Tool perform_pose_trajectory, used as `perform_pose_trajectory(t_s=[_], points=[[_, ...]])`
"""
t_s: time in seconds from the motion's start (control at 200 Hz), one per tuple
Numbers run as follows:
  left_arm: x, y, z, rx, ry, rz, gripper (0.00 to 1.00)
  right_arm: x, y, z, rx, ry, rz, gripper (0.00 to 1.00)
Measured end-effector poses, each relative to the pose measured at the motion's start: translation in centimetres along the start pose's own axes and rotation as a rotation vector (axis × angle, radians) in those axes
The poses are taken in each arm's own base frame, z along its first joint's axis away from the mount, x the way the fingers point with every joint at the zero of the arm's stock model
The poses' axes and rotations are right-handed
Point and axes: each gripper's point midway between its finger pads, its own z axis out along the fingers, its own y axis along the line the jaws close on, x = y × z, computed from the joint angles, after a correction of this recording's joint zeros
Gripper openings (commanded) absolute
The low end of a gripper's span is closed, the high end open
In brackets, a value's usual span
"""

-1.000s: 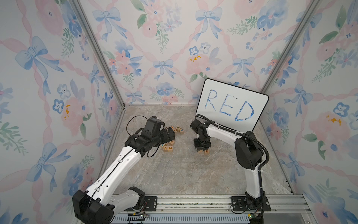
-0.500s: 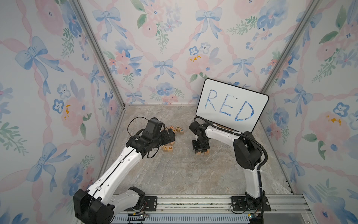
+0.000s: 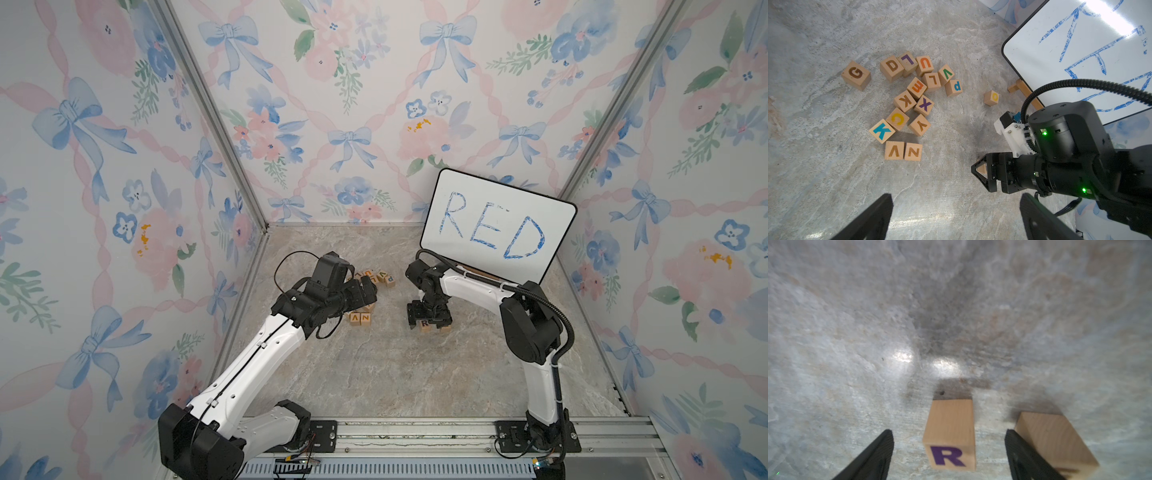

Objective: Assemble the uppercase word "red" with letter blocks
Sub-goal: Place the letter block at the center of the board, then pick up the letter block from the center of the board.

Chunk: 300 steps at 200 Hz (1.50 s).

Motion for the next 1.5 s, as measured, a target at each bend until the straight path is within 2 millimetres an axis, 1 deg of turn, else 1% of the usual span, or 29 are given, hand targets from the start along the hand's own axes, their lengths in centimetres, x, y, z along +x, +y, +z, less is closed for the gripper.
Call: perform_pose_trajectory(t_s=[0.065, 0.16, 0.215, 0.275, 0.32, 0.505, 0.605, 0.69, 0.8, 0.91, 1.0, 1.04, 1.185, 1.265, 1.38, 1.5], points=[[-0.1, -0.1, 0.0, 0.003, -0.003, 0.001, 0.98, -0.3, 0.1, -0.5, 0.001, -0.010, -0.007, 0.87], [-0.1, -0.1, 0.1, 0.003, -0.003, 0.001, 0.98, -1.2, 0.6, -1.7, -0.006, -0.044, -0.022, 0.90], [-0.1, -0.1, 0.1, 0.002, -0.004, 0.000, 0.98, -1.6, 1.0, -2.6, -0.016, -0.065, -0.031, 0.93], [-0.2, 0.0, 0.1, -0.001, -0.006, -0.003, 0.98, -2.2, 1.3, -3.6, -0.030, -0.090, -0.044, 1.00], [-0.4, 0.2, 0.2, -0.005, -0.008, -0.007, 0.98, -2.6, 1.5, -4.4, -0.041, -0.107, -0.052, 0.97], [-1.2, 1.4, 0.3, -0.037, -0.029, -0.030, 0.98, -4.1, 2.5, -6.9, -0.086, -0.167, -0.092, 0.97], [-2.0, 2.5, 0.6, -0.069, -0.042, -0.057, 0.98, -4.9, 3.0, -8.1, -0.117, -0.195, -0.111, 0.97], [-2.4, 3.8, 1.3, -0.106, -0.039, -0.082, 0.98, -5.3, 3.2, -8.9, -0.139, -0.209, -0.124, 0.97], [-2.4, 5.4, 2.8, -0.162, -0.010, -0.112, 0.98, -5.2, 3.5, -9.9, -0.165, -0.222, -0.143, 0.97], [-2.4, 6.9, 4.8, -0.219, 0.030, -0.154, 0.97, -4.9, 3.8, -11.5, -0.193, -0.248, -0.166, 0.97], [-2.5, 7.7, 6.4, -0.261, 0.060, -0.194, 0.97, -4.5, 4.0, -13.6, -0.217, -0.289, -0.191, 0.97], [-2.7, 7.9, 7.0, -0.280, 0.069, -0.211, 0.97, -4.2, 4.0, -14.8, -0.228, -0.315, -0.203, 0.97], [-3.4, 8.1, 9.0, -0.322, 0.089, -0.262, 0.96, -3.0, 4.1, -18.7, -0.262, -0.399, -0.245, 0.97], [-3.8, 8.2, 9.8, -0.343, 0.092, -0.296, 0.93, -2.4, 4.1, -20.2, -0.274, -0.434, -0.260, 0.97], [-4.4, 8.3, 10.8, -0.375, 0.094, -0.333, 0.88, -1.8, 3.7, -21.3, -0.279, -0.461, -0.273, 0.97], [-5.8, 8.3, 11.9, -0.415, 0.076, -0.357, 0.84, -1.6, 3.4, -21.3, -0.268, -0.463, -0.278, 0.97]])
